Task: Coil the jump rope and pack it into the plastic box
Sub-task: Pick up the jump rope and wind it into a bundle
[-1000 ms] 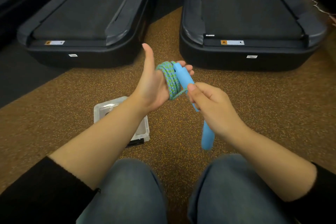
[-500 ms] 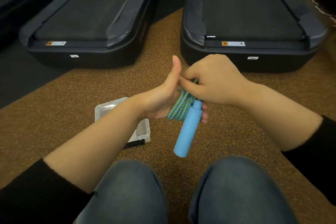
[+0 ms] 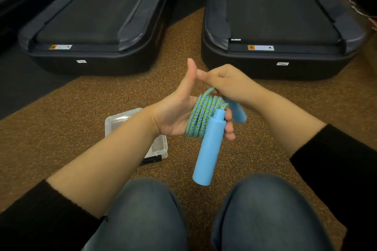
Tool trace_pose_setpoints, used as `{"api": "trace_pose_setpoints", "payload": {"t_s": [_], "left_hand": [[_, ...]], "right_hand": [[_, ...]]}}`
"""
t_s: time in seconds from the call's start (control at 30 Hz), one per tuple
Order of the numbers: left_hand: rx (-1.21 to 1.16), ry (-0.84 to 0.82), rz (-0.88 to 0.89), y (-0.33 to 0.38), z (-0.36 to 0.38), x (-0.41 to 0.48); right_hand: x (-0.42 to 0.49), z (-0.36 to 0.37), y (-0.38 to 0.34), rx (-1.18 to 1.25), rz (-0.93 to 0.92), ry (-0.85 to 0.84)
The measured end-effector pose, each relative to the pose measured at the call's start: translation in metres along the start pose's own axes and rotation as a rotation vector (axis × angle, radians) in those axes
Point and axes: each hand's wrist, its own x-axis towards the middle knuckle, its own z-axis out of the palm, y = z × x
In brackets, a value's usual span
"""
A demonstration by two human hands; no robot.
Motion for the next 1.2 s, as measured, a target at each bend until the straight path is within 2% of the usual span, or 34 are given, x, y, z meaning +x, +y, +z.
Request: {"api": "trace_pose_setpoints", "payload": {"t_s": [0.2, 0.33, 0.43, 0.53, 0.7, 0.93, 1.2], "left_hand": [[-0.168, 0.034, 0.101, -0.003, -0.009, 0.001], [-0.245, 0.07, 0.142, -0.011, -0.021, 0.002], [-0.276, 0.098, 0.155, -0.015, -0.024, 0.003], [-0.315, 0.11, 0.197, -0.014, -0.022, 0.002], [-0.268, 0.112, 0.304, -0.015, -0.008, 0.003], [-0.197, 0.288, 0.347, -0.019, -0.004, 0.008], [-0.003, 0.549, 0.206, -0.005, 0.008, 0.013]], "right_hand": [[-0.009, 0.02, 0.021, 0.682, 0.259, -0.162], [-0.013, 0.028, 0.026, 0.874, 0.327, -0.195], [-0.015, 0.032, 0.026, 0.913, 0.398, -0.13], [-0.015, 0.033, 0.022, 0.912, 0.376, -0.057], [-0.017, 0.032, 0.024, 0.894, 0.336, -0.06], [-0.009, 0.035, 0.038, 0.806, 0.32, -0.083], [-0.009, 0.041, 0.042, 0.73, 0.232, 0.051]]}}
